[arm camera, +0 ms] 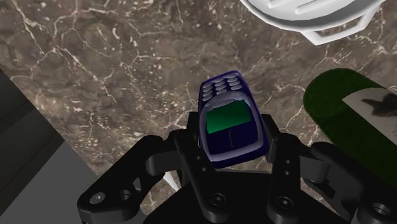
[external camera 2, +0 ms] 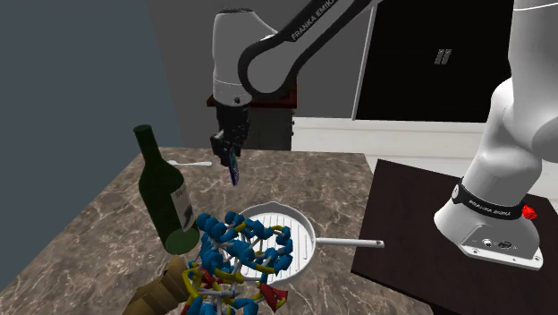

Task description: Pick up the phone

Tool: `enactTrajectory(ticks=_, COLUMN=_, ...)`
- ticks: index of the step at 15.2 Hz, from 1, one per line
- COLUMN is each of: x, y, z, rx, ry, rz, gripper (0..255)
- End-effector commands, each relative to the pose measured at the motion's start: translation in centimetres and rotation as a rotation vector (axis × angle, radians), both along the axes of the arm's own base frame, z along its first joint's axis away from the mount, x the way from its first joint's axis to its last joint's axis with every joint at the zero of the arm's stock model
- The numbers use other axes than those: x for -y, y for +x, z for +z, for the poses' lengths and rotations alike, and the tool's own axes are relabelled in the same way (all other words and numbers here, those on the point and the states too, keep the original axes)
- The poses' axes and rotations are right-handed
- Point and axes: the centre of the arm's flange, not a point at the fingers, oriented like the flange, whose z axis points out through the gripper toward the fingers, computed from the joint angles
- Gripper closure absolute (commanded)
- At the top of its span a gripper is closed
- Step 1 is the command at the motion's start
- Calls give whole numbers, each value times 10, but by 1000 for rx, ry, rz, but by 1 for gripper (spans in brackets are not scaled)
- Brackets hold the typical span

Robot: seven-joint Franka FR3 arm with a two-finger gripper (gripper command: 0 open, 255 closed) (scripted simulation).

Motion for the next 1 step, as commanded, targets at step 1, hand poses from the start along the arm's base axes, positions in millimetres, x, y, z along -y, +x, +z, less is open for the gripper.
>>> enactTrajectory(ticks=1, x=1, y=0, z=3, rx=0, ry=0, rz=0, gripper=255)
